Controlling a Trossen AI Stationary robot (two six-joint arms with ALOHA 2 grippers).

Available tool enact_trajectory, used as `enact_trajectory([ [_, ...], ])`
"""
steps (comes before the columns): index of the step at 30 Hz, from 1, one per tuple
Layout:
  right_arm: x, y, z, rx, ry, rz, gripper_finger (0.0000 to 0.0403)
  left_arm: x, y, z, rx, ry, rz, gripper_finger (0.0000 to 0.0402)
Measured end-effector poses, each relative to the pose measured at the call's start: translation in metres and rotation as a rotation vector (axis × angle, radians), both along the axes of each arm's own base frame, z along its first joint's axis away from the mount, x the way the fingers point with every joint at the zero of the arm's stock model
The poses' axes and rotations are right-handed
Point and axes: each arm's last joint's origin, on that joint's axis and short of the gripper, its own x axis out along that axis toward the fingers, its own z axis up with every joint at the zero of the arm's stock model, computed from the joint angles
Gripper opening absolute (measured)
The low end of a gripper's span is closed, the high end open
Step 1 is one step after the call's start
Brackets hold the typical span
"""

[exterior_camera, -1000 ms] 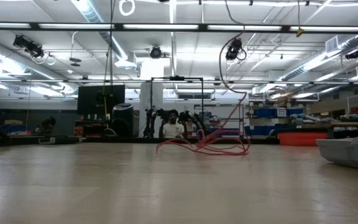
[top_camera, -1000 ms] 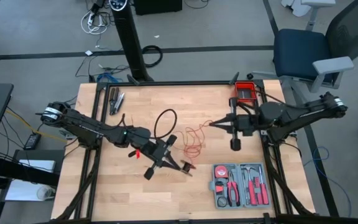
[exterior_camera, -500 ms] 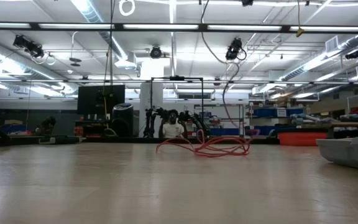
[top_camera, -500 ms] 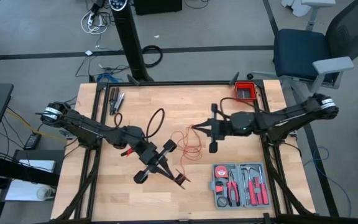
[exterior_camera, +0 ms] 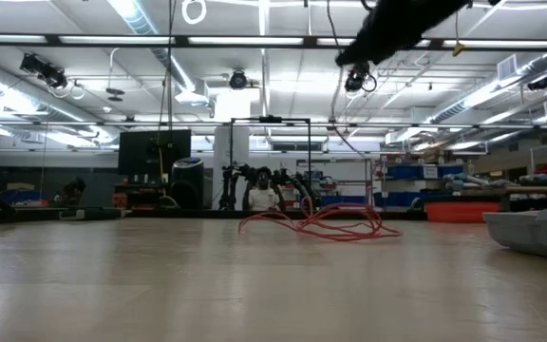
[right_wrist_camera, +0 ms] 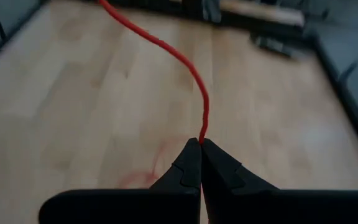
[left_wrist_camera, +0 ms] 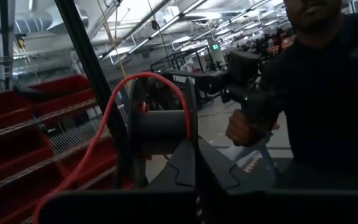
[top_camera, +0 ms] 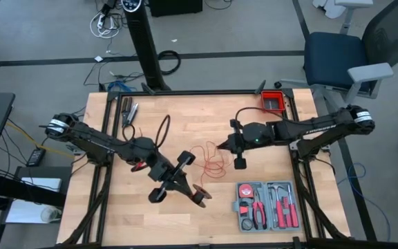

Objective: Coil cords
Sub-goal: Uncoil the wire

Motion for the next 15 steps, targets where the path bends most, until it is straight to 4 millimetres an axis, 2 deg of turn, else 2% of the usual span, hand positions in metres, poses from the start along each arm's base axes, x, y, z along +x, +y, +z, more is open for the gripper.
enact_trajectory([
  [9,-0.025,-0.015,-0.001,0.055,0.167,0.032,0.0,0.002,0.005,0.001,-0.024,-0.006,0.083,0.0003],
  [15,-0.043,-0.012,0.016,0.159,0.108,0.194,0.0,0.006,0.008,-0.002,-0.041,0.048,0.207,0.0003],
])
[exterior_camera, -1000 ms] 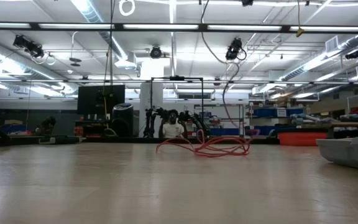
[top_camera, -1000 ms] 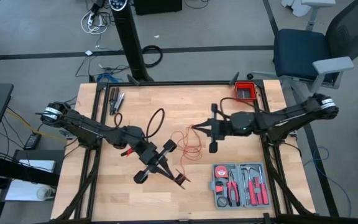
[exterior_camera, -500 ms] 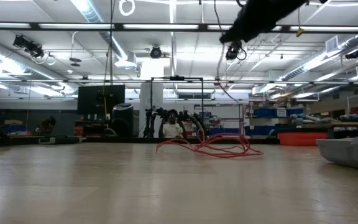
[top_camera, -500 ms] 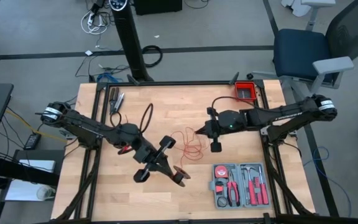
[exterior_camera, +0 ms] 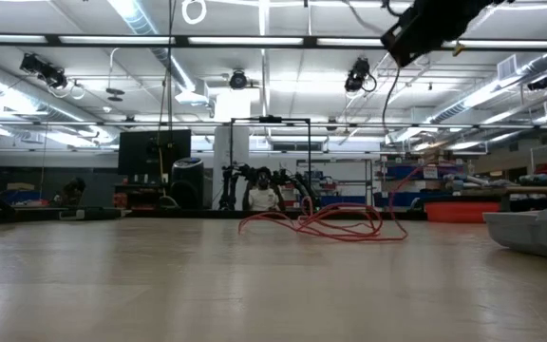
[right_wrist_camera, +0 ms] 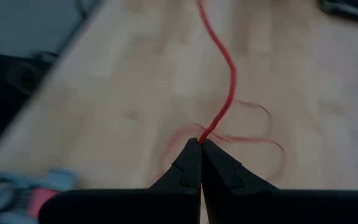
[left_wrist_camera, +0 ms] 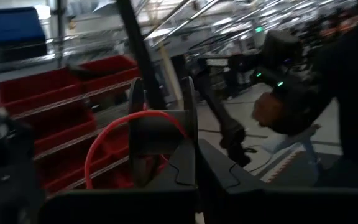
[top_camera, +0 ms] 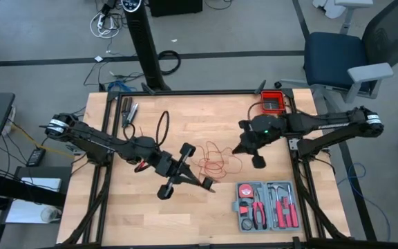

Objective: Coil cords
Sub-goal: Uncoil the wire

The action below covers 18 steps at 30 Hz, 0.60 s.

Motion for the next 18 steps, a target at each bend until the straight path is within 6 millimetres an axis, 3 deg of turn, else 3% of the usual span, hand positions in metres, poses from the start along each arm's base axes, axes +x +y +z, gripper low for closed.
enact_trajectory([
  [11,-0.035,0.009,0.034,0.185,-0.177,0.291,0.0,0.006,0.008,-0.022,0.023,0.236,0.307,0.0003],
  [18,-0.062,0.018,0.052,0.183,-0.306,0.429,0.0,0.006,0.013,-0.038,0.083,0.384,0.488,0.0003],
])
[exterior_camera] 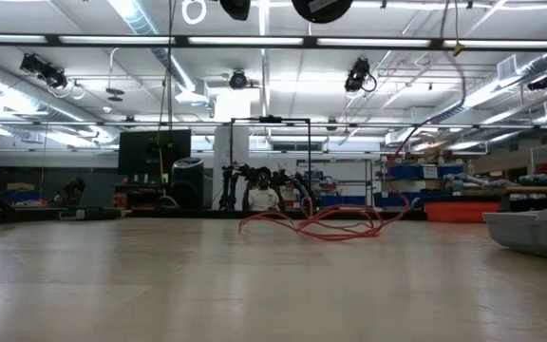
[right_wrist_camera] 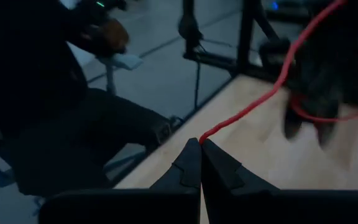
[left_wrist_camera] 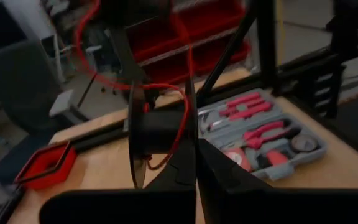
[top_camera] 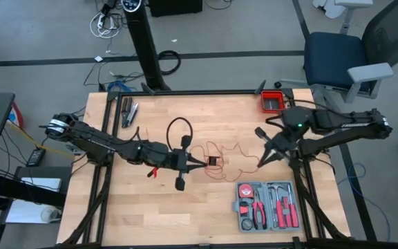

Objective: Coil cords
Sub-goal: Uncoil the wire

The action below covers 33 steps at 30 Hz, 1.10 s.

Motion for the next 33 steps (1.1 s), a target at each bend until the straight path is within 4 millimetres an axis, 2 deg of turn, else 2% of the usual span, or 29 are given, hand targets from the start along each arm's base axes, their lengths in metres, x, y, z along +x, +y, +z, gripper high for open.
enact_trajectory([
  [6,-0.016,0.002,0.019,-0.023,-0.198,-0.023,0.0,0.0,0.0,-0.001,0.003,0.009,0.009,0.0003],
  [11,-0.013,0.002,0.024,-0.04,-0.251,-0.117,0.0,0.0,0.0,-0.001,-0.003,0.009,-0.017,0.0003],
  [19,0.023,0.006,0.007,-0.092,-0.175,-0.135,0.0,0.0,-0.001,0.001,-0.009,-0.01,-0.023,0.0003],
  [28,0.073,0.013,-0.013,-0.146,-0.213,-0.078,0.0,0.0,-0.005,0.004,-0.037,-0.035,-0.15,0.0003],
  [33,0.08,0.017,-0.019,-0.134,-0.22,0.028,0.0,0.0,-0.005,0.004,-0.042,-0.036,-0.176,0.0003],
])
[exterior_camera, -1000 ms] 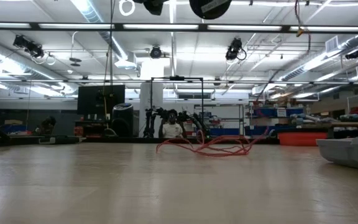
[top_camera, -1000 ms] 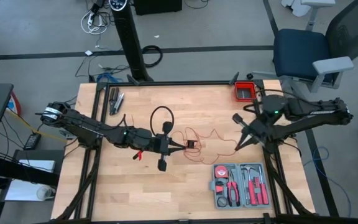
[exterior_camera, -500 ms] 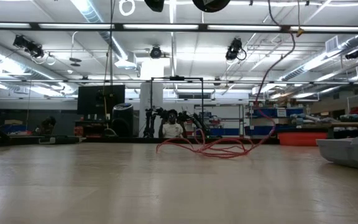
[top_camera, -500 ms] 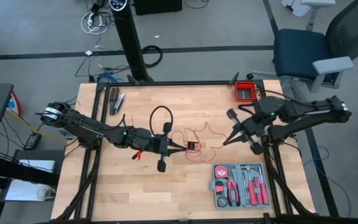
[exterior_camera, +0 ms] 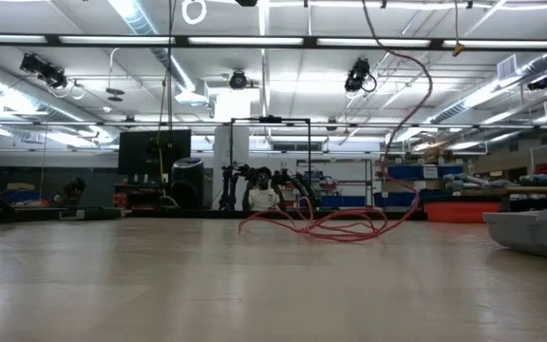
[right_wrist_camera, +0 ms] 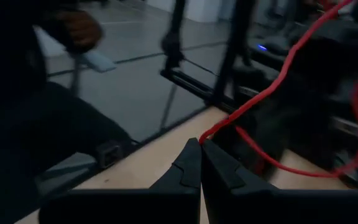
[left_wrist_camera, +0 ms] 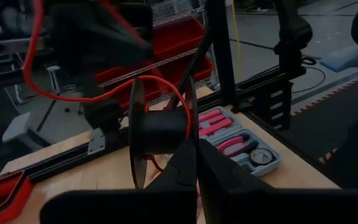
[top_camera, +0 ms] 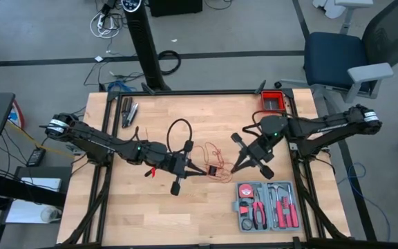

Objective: Coil cords
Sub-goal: Uncoil the wire

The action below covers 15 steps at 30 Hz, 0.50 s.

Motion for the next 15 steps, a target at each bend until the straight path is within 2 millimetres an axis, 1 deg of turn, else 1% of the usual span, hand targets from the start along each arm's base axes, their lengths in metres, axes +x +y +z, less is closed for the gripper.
enact_trajectory([
  [4,-0.004,0.001,0.004,0.01,-0.027,0.069,0.0,0.0,0.0,0.0,0.0,0.0,0.0,0.0003],
  [9,-0.007,0.003,0.011,0.0,-0.115,0.184,0.0,0.0,0.0,0.001,-0.003,-0.011,0.0,0.0003],
  [11,-0.006,0.003,0.011,-0.015,-0.133,0.154,0.0,0.0,0.0,0.001,-0.007,-0.014,-0.001,0.0003],
  [15,-0.002,-0.003,0.009,-0.05,-0.124,0.011,0.0,-0.001,-0.003,0.001,-0.047,-0.002,-0.005,0.0003],
])
